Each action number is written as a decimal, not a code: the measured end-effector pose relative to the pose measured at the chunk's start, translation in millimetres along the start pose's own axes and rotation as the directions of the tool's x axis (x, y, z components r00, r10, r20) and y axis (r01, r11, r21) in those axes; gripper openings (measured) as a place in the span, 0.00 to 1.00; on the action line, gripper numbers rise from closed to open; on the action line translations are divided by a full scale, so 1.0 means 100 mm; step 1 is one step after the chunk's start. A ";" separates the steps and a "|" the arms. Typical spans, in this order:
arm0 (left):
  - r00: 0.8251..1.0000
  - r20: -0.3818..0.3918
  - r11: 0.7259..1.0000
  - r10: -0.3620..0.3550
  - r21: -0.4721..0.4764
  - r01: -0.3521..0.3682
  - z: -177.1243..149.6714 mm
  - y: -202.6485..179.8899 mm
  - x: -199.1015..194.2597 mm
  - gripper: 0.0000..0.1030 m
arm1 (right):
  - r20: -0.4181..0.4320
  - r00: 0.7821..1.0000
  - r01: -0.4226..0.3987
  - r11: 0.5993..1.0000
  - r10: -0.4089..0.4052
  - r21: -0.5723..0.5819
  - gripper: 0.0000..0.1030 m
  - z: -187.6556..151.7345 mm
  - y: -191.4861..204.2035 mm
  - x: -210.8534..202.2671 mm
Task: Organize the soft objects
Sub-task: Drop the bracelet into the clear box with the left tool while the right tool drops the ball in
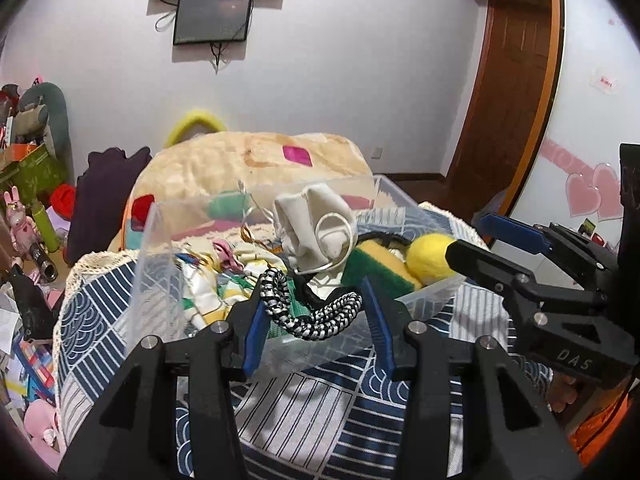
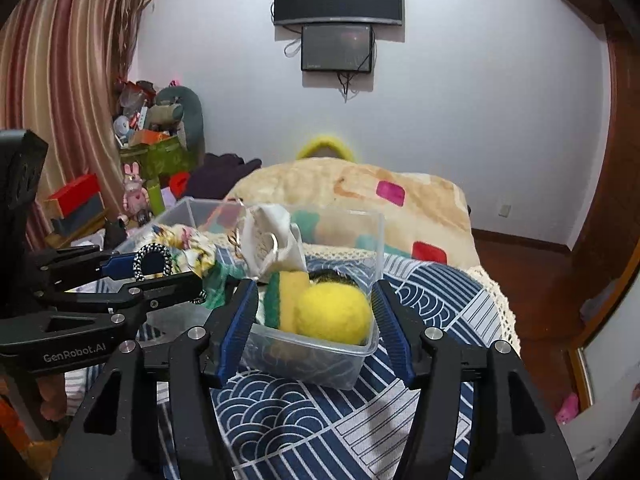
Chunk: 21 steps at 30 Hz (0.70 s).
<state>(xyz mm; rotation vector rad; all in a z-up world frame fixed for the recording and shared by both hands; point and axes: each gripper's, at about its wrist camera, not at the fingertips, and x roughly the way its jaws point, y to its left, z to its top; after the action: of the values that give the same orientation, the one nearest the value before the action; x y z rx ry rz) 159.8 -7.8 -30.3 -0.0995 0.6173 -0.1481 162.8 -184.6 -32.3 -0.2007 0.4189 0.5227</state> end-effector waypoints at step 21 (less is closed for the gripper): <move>0.988 0.135 0.997 0.073 0.012 -0.076 0.03 0.02 -0.62 0.65 | 0.136 0.990 -0.030 1.000 0.029 0.001 0.58 0.05 0.09 -0.51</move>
<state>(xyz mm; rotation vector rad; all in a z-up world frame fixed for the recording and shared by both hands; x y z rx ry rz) 111.5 4.5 7.3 -0.0693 0.4843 -0.0735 120.3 -198.1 -6.2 -0.1553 0.2902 0.5614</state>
